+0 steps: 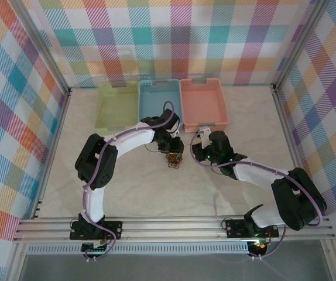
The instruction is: Untangle the cables
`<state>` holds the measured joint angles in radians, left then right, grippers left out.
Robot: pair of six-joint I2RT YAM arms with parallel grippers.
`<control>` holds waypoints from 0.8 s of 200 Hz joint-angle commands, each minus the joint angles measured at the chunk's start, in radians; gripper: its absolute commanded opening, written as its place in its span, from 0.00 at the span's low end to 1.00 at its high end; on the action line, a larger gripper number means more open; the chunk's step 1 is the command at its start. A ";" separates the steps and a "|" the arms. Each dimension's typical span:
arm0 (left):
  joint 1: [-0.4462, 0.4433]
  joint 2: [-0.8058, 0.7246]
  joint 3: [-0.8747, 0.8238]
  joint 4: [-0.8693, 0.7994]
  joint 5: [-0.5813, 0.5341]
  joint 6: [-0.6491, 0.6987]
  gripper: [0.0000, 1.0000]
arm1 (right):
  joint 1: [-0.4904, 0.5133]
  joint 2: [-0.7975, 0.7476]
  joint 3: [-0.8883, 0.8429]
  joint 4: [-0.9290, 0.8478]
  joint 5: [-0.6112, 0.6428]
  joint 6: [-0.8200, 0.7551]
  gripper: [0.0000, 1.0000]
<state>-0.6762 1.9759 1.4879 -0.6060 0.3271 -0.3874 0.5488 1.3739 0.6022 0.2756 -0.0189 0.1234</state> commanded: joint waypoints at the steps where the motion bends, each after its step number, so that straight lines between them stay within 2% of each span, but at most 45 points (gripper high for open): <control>1: -0.019 0.012 0.003 -0.009 0.020 0.019 0.28 | -0.006 0.016 0.031 0.012 -0.016 0.013 0.00; 71: -0.022 0.024 0.002 -0.015 0.003 0.024 0.19 | -0.006 0.016 0.031 0.011 -0.016 0.013 0.00; 120: -0.023 0.015 -0.010 -0.017 0.001 0.027 0.18 | -0.006 0.016 0.030 0.011 -0.016 0.012 0.00; 160: -0.023 0.002 -0.018 -0.003 -0.006 0.022 0.09 | -0.006 0.016 0.030 0.010 -0.015 0.013 0.00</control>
<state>-0.6861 1.9873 1.4853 -0.5999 0.3283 -0.3733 0.5488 1.3796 0.6060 0.2722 -0.0193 0.1234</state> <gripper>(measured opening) 0.109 0.062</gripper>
